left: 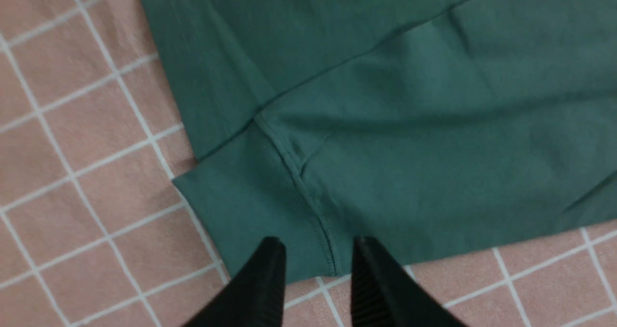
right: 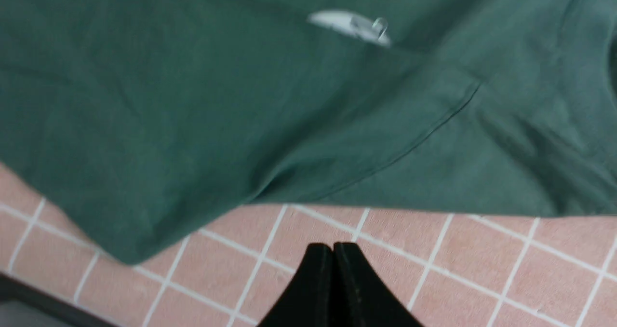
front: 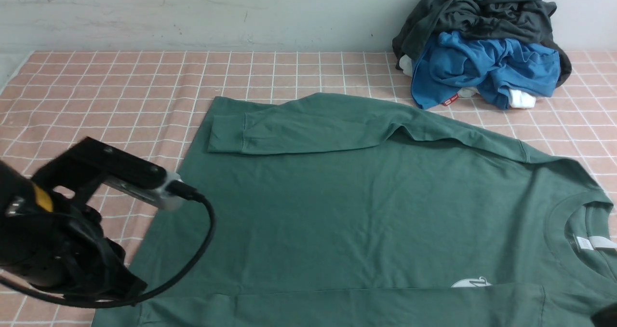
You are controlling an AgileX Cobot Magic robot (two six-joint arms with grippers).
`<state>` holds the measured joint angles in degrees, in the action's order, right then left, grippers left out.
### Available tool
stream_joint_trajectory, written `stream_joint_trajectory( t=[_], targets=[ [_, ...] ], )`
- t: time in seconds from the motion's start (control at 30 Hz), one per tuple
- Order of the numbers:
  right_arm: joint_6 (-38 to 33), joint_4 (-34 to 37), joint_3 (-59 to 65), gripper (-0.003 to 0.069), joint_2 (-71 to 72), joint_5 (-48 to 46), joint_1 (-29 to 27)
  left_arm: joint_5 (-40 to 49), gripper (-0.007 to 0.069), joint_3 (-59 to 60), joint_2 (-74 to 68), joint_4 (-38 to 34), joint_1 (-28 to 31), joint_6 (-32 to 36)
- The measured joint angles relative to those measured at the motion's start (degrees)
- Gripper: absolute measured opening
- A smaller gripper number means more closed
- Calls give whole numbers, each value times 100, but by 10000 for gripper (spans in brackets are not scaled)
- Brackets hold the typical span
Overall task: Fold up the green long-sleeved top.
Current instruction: Use the left arm to clamp the cuff closest to it
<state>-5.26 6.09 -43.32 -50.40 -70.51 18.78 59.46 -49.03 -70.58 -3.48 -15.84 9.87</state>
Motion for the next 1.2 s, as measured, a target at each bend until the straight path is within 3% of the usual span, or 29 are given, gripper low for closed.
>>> stream_joint_trajectory(
  t=[0.13, 0.27, 0.63, 0.9, 1.2],
  targets=[
    [-43, 0, -4, -14, -55, -49, 171, -113, 377, 4, -838, 80, -35, -257],
    [-48, 0, -11, -14, -55, 91, 173, -230, 483, 4, -1422, 184, -35, -345],
    [-48, 0, -11, -14, -55, 412, 173, -957, 509, 4, -2333, -3, -80, -324],
    [-48, 5, -18, -14, -55, 487, 173, -1034, 386, -11, -2641, 256, -89, -548],
    [-48, 5, -18, -14, -55, 510, 173, -1017, 38, -17, -2648, 414, -89, -756]
  ],
)
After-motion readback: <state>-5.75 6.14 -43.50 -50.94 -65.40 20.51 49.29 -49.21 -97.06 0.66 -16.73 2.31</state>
